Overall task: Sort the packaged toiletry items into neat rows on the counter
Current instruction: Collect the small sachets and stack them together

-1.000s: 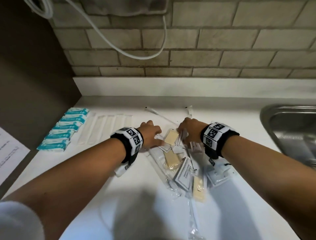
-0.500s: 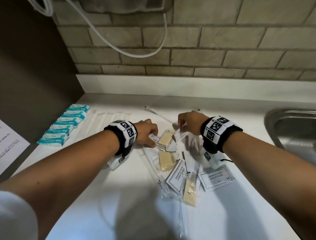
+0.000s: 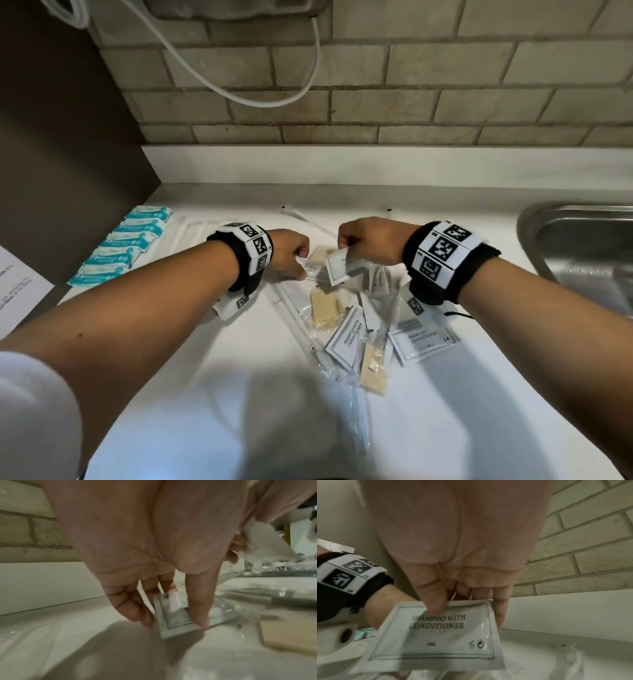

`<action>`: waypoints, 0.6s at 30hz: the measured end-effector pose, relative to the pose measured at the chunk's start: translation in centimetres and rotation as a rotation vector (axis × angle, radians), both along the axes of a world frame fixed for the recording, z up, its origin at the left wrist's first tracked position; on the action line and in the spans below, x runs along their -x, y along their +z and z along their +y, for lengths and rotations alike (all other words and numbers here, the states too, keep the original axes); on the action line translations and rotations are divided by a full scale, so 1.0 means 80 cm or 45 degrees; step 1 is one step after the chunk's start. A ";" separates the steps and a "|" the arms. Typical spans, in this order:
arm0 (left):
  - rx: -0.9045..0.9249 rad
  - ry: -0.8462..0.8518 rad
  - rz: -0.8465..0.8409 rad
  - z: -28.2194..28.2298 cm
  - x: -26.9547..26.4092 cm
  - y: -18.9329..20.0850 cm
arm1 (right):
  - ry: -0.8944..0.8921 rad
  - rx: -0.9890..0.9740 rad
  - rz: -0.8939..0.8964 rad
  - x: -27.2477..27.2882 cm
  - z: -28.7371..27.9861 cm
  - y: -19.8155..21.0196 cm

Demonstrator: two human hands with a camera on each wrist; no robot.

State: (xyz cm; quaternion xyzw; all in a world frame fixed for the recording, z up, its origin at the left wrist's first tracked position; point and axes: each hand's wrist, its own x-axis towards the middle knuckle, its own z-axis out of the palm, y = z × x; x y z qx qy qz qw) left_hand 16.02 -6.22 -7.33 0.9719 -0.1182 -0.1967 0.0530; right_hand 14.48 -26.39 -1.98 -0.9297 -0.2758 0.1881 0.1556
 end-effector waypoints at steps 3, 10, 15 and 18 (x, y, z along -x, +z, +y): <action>0.123 0.044 -0.118 0.001 0.007 0.017 | 0.038 0.000 0.083 0.025 -0.001 0.005; 0.435 0.053 -0.261 -0.003 0.023 0.060 | 0.166 0.246 0.269 0.073 -0.001 -0.023; 0.627 0.015 -0.368 -0.006 0.050 0.072 | 0.100 0.240 0.232 0.081 0.001 -0.038; 0.694 0.031 -0.353 -0.001 0.063 0.064 | 0.075 0.187 0.165 0.081 -0.002 -0.038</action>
